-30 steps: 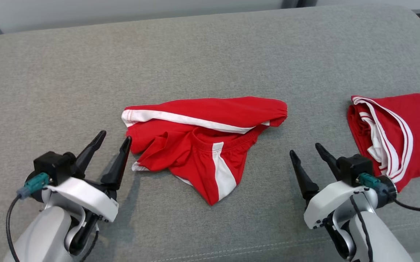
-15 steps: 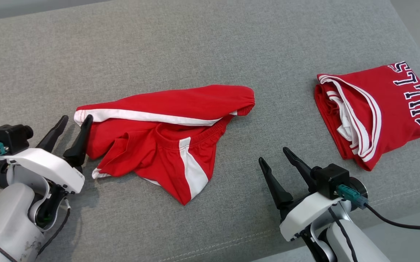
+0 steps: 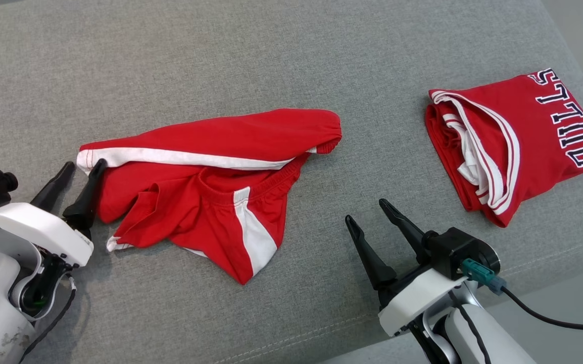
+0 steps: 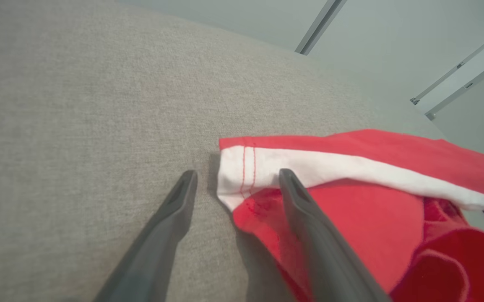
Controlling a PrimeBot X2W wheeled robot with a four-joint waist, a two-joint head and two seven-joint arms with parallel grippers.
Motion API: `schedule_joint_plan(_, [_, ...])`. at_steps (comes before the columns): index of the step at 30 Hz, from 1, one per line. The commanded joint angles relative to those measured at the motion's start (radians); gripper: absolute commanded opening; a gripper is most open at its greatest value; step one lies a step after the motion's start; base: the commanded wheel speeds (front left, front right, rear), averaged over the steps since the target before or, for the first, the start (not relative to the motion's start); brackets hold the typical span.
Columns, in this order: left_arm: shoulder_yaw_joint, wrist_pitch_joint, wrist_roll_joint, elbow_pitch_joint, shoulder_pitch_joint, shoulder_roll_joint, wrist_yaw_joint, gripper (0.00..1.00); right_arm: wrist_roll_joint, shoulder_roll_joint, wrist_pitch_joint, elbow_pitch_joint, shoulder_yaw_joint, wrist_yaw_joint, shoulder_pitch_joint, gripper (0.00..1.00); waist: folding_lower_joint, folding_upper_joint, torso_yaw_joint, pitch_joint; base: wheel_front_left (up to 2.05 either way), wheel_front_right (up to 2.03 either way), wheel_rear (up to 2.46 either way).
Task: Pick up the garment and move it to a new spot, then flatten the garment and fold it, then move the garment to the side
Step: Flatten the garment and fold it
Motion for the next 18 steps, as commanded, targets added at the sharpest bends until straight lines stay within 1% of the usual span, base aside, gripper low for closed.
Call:
schedule_joint_plan(1, [0.029, -0.007, -0.015, -0.021, -0.047, 0.052, 0.000, 1.00, 0.007, 0.005, -0.014, -0.031, 0.014, 0.000, 0.013, 1.00, 0.0000, 0.0000, -0.003, 0.002, 0.00, 0.00, 0.00])
schedule_joint_plan(4, [0.007, -0.007, -0.054, -0.038, -0.052, 0.068, 0.000, 1.00, 0.006, 0.005, -0.017, -0.034, 0.013, 0.000, 0.018, 1.00, 0.0000, 0.0000, -0.009, 0.005, 0.00, 0.00, 0.00])
schedule_joint_plan(5, [-0.001, -0.007, -0.065, -0.044, -0.054, 0.073, 0.000, 0.85, 0.006, 0.005, -0.017, -0.035, 0.013, 0.000, 0.019, 1.00, 0.0000, 0.0000, -0.012, 0.006, 0.00, 0.00, 0.00])
schedule_joint_plan(6, [-0.007, -0.004, -0.081, -0.050, -0.054, 0.078, 0.000, 0.49, 0.006, 0.005, -0.017, -0.037, 0.013, 0.000, 0.020, 1.00, 0.0000, 0.0000, -0.014, 0.007, 0.00, 0.00, 0.00])
schedule_joint_plan(7, [-0.015, -0.004, -0.091, -0.057, -0.056, 0.085, 0.000, 0.16, 0.007, 0.005, -0.018, -0.039, 0.013, 0.000, 0.021, 1.00, 0.0000, 0.0000, -0.016, 0.008, 0.00, 0.00, 0.00])
schedule_joint_plan(8, [-0.023, -0.008, -0.098, -0.068, -0.059, 0.092, 0.000, 0.00, 0.007, 0.005, -0.019, -0.043, 0.012, 0.000, 0.021, 1.00, 0.0000, 0.0000, -0.018, 0.010, 0.00, 0.00, 0.00])
schedule_joint_plan(10, [-0.030, -0.025, -0.113, -0.093, -0.065, 0.102, 0.000, 0.00, 0.008, 0.005, -0.022, -0.051, 0.009, 0.000, 0.021, 1.00, 0.0000, 0.0000, -0.018, 0.012, 0.00, 0.00, 0.00])
schedule_joint_plan(14, [-0.033, -0.063, -0.108, -0.146, -0.081, 0.118, 0.000, 0.00, 0.011, 0.005, -0.029, -0.073, 0.003, 0.000, 0.012, 1.00, 0.0000, 0.0000, -0.003, 0.012, 0.00, 0.00, 0.00])
schedule_joint_plan(18, [0.028, -0.075, -0.072, -0.173, -0.089, 0.113, 0.000, 0.00, 0.015, 0.005, -0.035, -0.088, 0.023, 0.000, -0.018, 1.00, 0.0000, 0.0000, 0.029, 0.008, 0.00, 0.00, 0.00])
